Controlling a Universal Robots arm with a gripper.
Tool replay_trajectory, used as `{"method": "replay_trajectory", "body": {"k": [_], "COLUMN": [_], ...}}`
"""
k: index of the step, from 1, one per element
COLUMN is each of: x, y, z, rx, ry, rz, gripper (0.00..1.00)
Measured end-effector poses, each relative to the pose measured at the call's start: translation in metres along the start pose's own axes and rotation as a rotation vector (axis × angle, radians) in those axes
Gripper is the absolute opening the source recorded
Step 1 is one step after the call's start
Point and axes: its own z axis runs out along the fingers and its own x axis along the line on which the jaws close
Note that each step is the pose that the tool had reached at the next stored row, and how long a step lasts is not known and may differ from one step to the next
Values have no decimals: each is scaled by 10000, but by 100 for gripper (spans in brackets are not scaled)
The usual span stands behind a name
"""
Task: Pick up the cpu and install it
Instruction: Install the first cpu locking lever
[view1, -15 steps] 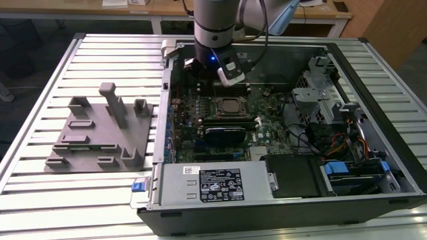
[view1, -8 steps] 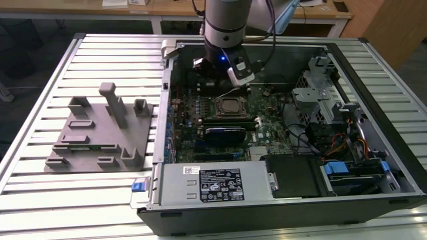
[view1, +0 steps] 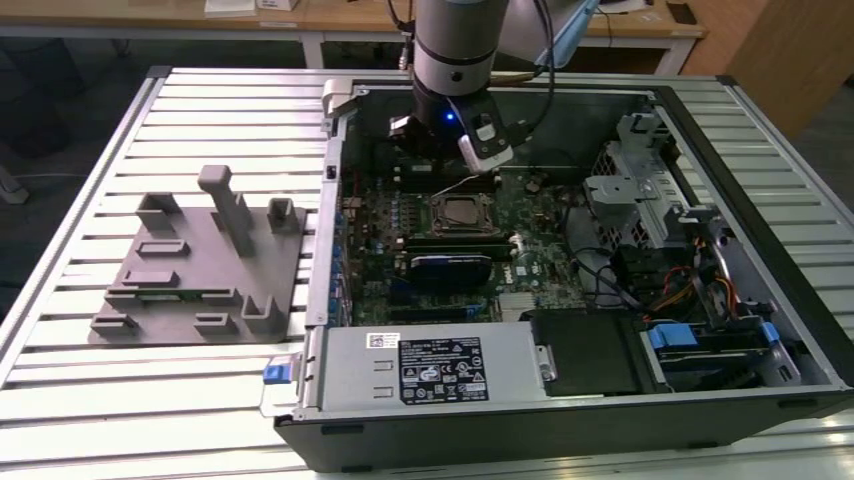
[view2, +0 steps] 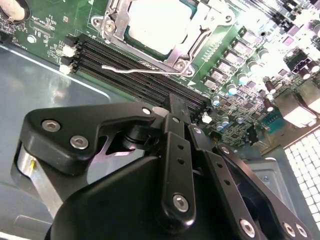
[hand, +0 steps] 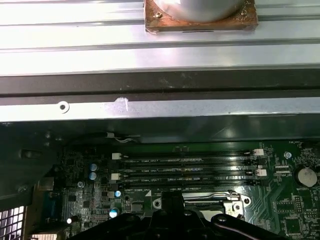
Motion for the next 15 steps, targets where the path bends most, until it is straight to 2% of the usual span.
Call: {"method": "replay_trajectory", "body": {"k": [2, 7, 15], "x": [0, 0, -13], "y": [0, -3, -9], "z": [0, 8, 33], "rx": [-1, -8, -12], "ry": [-19, -162, -308], "rz": [-1, 302, 756], "gripper": [11, 11, 11]}}
